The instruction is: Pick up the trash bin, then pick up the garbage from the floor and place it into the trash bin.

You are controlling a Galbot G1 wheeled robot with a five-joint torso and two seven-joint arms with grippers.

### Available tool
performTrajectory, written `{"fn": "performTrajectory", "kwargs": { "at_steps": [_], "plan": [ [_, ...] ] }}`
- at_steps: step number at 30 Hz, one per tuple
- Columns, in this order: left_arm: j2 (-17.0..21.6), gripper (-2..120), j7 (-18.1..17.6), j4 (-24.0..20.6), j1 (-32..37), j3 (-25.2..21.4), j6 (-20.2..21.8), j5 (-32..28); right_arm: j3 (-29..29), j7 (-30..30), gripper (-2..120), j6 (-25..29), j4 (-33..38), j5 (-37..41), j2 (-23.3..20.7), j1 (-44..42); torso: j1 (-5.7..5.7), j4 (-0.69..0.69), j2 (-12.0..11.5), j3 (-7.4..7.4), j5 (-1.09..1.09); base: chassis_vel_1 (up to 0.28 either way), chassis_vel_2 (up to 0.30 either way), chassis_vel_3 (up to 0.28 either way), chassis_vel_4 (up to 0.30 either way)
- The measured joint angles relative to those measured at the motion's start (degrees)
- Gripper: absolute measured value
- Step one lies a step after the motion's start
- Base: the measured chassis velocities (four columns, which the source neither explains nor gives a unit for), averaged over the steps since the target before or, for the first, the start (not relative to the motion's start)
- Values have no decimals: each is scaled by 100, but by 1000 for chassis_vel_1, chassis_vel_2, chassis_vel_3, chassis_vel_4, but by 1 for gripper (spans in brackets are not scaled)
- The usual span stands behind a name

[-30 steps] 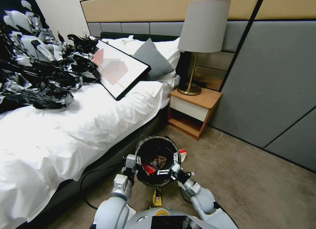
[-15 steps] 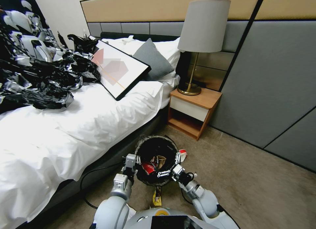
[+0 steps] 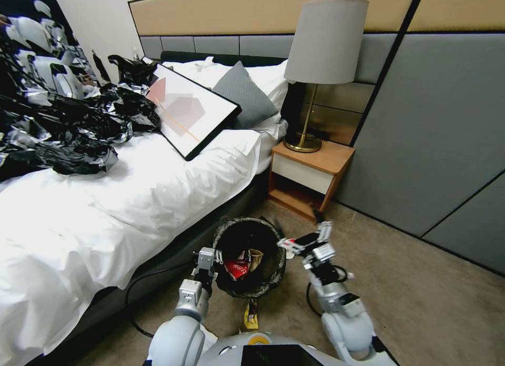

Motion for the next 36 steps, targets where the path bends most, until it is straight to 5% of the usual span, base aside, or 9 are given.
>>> {"fn": "performTrajectory", "kwargs": {
  "at_steps": [9, 17, 23, 36],
  "plan": [
    [9, 1, -4, -51, -10, -53, 0, -40, 201, 358, 100, -311, -236, 241, 24, 167, 0, 0, 0, 0, 0, 0, 0, 0, 0],
    [-2, 1, -6, -80, 73, -93, -2, -33, 104, 729, 100, -1206, -508, 840, -67, 540, 0, 0, 0, 0, 0, 0, 0, 0, 0],
    [-21, 1, -10, -104, 119, -112, -9, -2, -23, 1198, 100, -2068, -1295, 1403, -176, 1278, 1, 1, 0, 0, 1, 0, 0, 0, 0],
    [-12, 1, -12, -31, 105, -67, -11, 33, -397, 1233, 100, -3313, -2922, 2051, -341, 2259, 1, 0, 0, 1, 1, 0, 0, 0, 0]
  ]
}}
